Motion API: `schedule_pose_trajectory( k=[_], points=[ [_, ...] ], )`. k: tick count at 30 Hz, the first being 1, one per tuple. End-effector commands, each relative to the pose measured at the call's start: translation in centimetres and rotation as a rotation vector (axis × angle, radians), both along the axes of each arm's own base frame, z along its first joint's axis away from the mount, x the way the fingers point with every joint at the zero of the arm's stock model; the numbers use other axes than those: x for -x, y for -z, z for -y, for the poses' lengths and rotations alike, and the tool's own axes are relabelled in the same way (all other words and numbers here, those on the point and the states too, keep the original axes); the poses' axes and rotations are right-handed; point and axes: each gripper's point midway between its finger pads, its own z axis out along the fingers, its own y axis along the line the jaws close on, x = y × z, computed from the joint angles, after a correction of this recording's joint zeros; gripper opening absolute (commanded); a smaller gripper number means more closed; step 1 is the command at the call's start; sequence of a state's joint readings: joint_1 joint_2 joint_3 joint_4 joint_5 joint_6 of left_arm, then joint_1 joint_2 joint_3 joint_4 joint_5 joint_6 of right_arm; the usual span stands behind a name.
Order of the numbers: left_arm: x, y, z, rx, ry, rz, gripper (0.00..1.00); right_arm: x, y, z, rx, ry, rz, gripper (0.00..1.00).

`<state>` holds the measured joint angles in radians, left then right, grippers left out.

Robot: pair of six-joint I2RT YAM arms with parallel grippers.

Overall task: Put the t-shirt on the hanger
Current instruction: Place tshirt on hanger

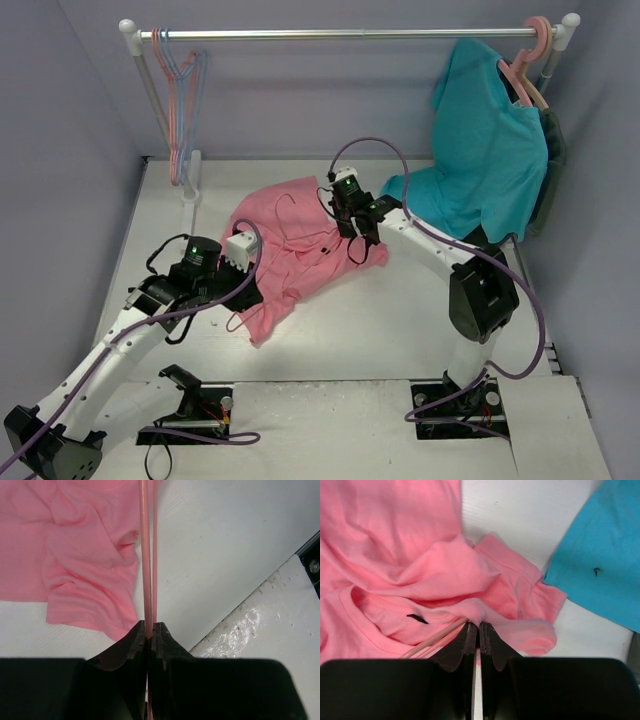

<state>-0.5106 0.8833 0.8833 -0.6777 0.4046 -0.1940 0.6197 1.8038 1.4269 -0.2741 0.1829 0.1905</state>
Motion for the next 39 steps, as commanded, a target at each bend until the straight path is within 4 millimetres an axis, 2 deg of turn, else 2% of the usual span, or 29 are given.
schedule_pose_trajectory(
  k=[1,6,11,14,18,19,22,24,27,28,29,33,34,39],
  points=[
    [-1.2,-2.2,2.0,0.095,0.065,0.098,0.0,0.6,-5.0,-2.3,-0.036,-0.098,0.098,0.01],
    [-2.0,-3.6,2.9,0.158,0.073,0.166,0.0,1.2,-8.9,-4.4,-0.029,-0.203,0.174,0.01],
    [-3.0,-5.5,3.7,0.219,0.074,0.236,0.0,3.0,-13.3,-5.5,-0.074,-0.306,0.243,0.01],
    [-3.6,-7.7,4.1,0.281,0.051,0.308,0.0,4.0,-16.3,-5.5,-0.096,-0.372,0.291,0.01],
    [-4.3,-11.8,5.2,0.411,0.065,0.423,0.0,5.1,-19.9,-5.3,-0.118,-0.449,0.365,0.01],
    [-3.9,-12.4,5.7,0.443,0.089,0.424,0.0,5.4,-21.4,-5.0,-0.117,-0.467,0.404,0.01],
    [-3.8,-14.0,6.8,0.512,0.146,0.457,0.0,5.8,-23.8,-4.4,-0.105,-0.492,0.471,0.02],
    [-3.2,-14.2,7.5,0.54,0.203,0.454,0.0,5.3,-24.7,-2.8,-0.065,-0.46,0.499,0.01],
    [-2.4,-14.2,7.9,0.567,0.252,0.451,0.0,5.0,-25.0,-1.6,-0.029,-0.477,0.529,0.01],
    [-2.2,-13.5,8.0,0.567,0.262,0.433,0.0,5.1,-25.3,-1.3,-0.019,-0.48,0.545,0.01],
    [-1.8,-13.1,8.2,0.571,0.287,0.418,0.0,5.0,-24.7,-0.9,0.003,-0.473,0.541,0.0],
    [-1.2,-11.3,8.3,0.563,0.314,0.364,0.0,4.5,-25.4,0.6,0.014,-0.431,0.573,0.0],
    [-1.0,-10.9,8.3,0.564,0.315,0.353,0.0,4.6,-25.6,0.4,0.009,-0.445,0.577,0.0],
    [-1.2,-11.1,8.5,0.573,0.327,0.371,0.0,6.2,-25.7,-3.1,-0.078,-0.654,0.524,0.01]
  ],
)
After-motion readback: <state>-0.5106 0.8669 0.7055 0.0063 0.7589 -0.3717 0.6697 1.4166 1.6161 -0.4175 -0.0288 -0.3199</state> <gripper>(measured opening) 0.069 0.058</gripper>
